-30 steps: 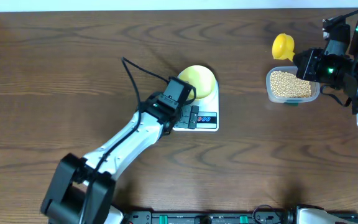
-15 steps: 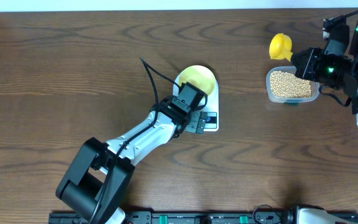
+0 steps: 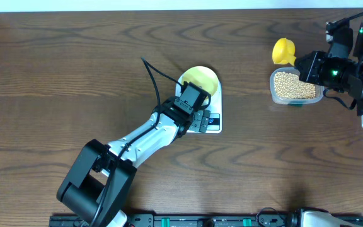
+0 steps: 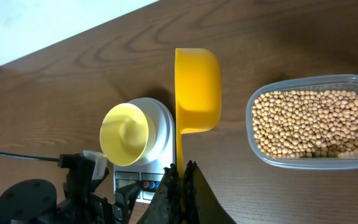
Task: Scoop item into bowl and weigh 50g on scale
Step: 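Press the scale's tare button with the left gripper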
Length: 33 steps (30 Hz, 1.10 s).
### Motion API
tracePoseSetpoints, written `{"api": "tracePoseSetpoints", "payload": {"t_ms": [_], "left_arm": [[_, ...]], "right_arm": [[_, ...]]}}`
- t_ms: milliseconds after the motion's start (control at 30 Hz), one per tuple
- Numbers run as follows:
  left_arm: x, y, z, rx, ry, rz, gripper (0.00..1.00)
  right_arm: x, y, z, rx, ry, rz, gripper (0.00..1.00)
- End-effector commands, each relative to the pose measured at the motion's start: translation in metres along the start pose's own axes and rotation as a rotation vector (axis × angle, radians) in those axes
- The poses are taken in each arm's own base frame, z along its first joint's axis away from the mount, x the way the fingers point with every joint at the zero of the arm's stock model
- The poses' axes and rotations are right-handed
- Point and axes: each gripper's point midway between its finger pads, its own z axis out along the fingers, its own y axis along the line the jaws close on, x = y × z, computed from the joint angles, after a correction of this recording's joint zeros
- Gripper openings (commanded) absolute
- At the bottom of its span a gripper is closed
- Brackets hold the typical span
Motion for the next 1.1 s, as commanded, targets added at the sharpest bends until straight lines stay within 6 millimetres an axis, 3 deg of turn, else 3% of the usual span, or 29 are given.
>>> {"api": "tracePoseSetpoints", "payload": {"t_ms": [0, 467, 1067], "left_arm": [[0.001, 0.005, 0.007, -0.035, 0.003, -0.012, 0.98], [0.0, 0.003, 0.014, -0.033, -0.001, -0.013, 0.98], [0.014, 0.007, 0.018, -0.051, 0.049, -0.005, 0.98]], "right_arm": [[0.001, -0.001, -0.002, 0.003, -0.002, -0.018, 0.01], [-0.002, -0.002, -0.002, 0.009, -0.013, -0.042, 0.01], [-0.002, -0.002, -0.002, 0.009, -0.014, -0.042, 0.01]]}}
